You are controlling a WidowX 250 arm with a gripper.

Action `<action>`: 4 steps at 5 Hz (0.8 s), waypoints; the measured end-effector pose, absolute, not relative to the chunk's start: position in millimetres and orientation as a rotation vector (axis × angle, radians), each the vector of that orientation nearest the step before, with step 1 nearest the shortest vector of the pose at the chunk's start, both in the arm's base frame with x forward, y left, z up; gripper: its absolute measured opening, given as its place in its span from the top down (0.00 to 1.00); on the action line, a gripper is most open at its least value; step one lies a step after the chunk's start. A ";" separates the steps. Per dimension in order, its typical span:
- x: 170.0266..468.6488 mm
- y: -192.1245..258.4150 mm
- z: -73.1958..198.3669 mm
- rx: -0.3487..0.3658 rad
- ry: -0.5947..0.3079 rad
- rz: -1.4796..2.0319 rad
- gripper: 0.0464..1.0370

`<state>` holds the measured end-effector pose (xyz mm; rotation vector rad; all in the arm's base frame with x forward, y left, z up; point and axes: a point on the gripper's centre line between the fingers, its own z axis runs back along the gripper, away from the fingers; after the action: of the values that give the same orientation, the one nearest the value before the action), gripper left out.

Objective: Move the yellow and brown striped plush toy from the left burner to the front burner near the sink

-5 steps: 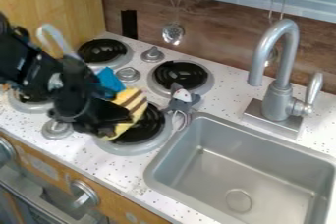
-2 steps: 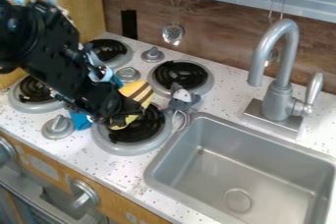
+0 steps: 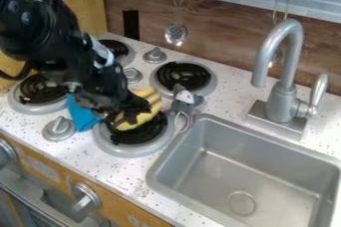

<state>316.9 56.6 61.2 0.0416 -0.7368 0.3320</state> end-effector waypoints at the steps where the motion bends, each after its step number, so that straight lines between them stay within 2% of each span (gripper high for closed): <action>1: 316.2 58.0 60.8 0.028 -0.729 0.358 0.08; 2: 314.5 58.7 59.4 0.028 -0.716 0.359 0.03; 3: 312.5 62.9 58.8 0.029 -0.707 0.379 0.03; 4: 306.0 70.2 76.7 0.027 -0.748 0.405 0.04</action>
<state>306.0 70.2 76.7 0.0275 -0.7484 0.4046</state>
